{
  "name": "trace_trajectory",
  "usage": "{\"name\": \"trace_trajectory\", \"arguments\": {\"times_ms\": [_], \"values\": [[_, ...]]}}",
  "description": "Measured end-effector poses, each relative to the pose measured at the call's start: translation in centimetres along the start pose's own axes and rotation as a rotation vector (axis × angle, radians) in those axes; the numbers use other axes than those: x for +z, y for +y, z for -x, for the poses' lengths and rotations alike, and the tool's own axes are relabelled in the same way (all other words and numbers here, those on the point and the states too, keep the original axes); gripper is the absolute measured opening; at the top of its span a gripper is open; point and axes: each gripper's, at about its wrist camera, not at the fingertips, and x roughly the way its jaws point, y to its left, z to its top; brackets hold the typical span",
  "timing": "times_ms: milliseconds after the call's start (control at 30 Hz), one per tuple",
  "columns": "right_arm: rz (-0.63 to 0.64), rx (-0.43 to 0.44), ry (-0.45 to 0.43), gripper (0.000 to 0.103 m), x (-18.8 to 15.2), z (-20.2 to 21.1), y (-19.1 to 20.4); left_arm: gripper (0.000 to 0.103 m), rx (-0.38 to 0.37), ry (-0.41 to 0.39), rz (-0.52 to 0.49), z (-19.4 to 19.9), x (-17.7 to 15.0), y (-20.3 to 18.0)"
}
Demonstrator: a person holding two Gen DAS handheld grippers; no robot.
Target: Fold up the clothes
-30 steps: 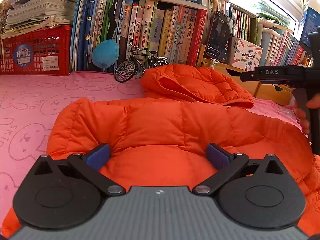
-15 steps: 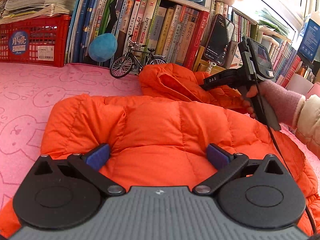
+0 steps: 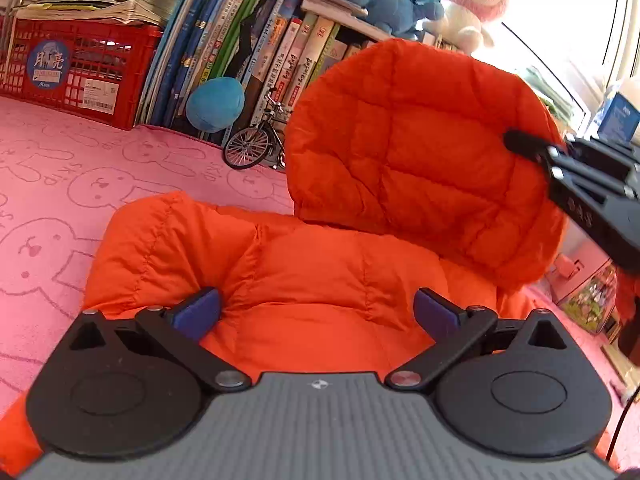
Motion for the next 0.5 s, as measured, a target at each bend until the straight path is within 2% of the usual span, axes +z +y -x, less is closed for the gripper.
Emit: {"name": "trace_trajectory", "arguments": {"times_ms": [67,167,267,333,400,433,500], "values": [[0.057,-0.014,-0.004,0.010,-0.8,2.1,1.4,0.103,-0.005,-0.089,0.057,1.4,0.1,0.9],[0.129,-0.026,-0.008,0.010,-2.0,4.5,3.1,0.103,0.042,-0.199,0.104,4.5,0.5,1.5],[0.200,-0.023,-0.031,0.009,-2.9,6.2,4.5,0.103,0.000,-0.299,0.044,7.9,2.6,1.1],[0.252,-0.005,-0.044,0.009,-3.5,7.0,5.3,0.103,-0.046,-0.316,-0.020,9.1,5.5,0.0],[0.304,0.000,-0.065,0.009,-4.1,7.6,6.1,0.103,-0.117,-0.223,-0.048,8.7,8.8,-1.5],[0.331,0.000,-0.076,0.009,-4.4,8.0,6.5,0.103,-0.162,-0.138,-0.038,8.0,10.2,-2.2],[0.379,-0.003,-0.097,0.009,-5.0,8.7,7.0,0.103,-0.270,0.095,0.067,5.4,11.6,-2.8]]}}
